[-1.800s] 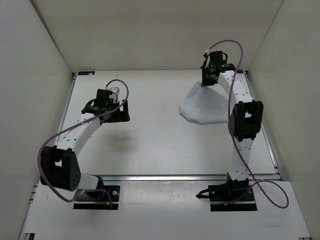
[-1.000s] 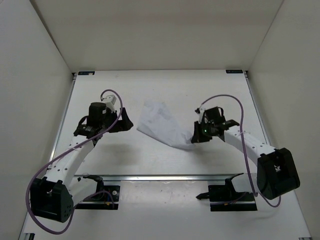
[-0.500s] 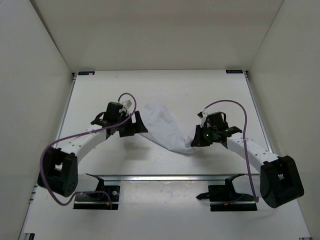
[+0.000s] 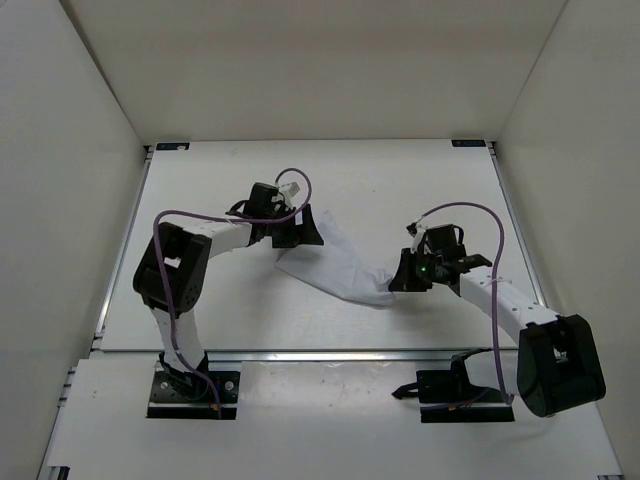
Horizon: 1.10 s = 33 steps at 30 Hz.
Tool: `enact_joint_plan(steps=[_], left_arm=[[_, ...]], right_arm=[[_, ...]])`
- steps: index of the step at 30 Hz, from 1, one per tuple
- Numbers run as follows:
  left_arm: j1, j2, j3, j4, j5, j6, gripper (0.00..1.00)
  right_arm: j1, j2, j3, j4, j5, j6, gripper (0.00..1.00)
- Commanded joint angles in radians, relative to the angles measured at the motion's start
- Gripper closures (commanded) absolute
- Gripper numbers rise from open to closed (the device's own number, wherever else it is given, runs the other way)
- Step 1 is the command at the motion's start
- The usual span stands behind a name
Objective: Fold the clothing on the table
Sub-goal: Move the skirt to the center of the board, then flatten the skirt out
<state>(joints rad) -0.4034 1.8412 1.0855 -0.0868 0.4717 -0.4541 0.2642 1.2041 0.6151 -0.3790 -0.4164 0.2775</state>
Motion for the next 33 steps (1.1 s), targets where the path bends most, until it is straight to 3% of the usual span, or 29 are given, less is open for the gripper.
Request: enact_joint_plan(steps=[1, 10, 14, 20, 24, 28, 30, 32, 33], left_arm=[[0.005, 0.013, 0.005, 0.102, 0.077, 0.037, 0.01], [0.028, 0.105, 0.082, 0.168, 0.159, -0.008, 0.02], [0.025, 0.124, 0.086, 0.147, 0.151, 0.005, 0.21], [0.021, 0.110, 0.054, 0.162, 0.177, 0.015, 0.25], [0.021, 0.119, 0.044, 0.185, 0.197, -0.009, 0.48], [0.005, 0.135, 0.073, 0.157, 0.193, 0.012, 0.54], [-0.003, 0.132, 0.067, 0.159, 0.194, 0.005, 0.62], [0.001, 0.130, 0.059, 0.168, 0.188, -0.004, 0.74], [0.000, 0.125, 0.062, 0.164, 0.189, 0.000, 0.87]], right_arm=[[-0.009, 0.021, 0.021, 0.032, -0.032, -0.009, 1.00], [-0.003, 0.094, 0.071, 0.014, -0.035, -0.021, 1.00], [-0.022, 0.110, 0.086, -0.001, -0.041, -0.029, 1.00], [-0.033, 0.136, 0.115, -0.017, -0.041, -0.044, 1.00], [-0.026, 0.144, 0.126, -0.021, -0.029, -0.052, 1.00], [-0.028, 0.160, 0.133, -0.034, -0.027, -0.052, 1.00], [-0.031, 0.158, 0.133, -0.028, -0.025, -0.052, 1.00], [-0.028, 0.146, 0.130, -0.028, -0.018, -0.052, 1.00], [-0.026, 0.141, 0.124, -0.024, -0.012, -0.052, 1.00]])
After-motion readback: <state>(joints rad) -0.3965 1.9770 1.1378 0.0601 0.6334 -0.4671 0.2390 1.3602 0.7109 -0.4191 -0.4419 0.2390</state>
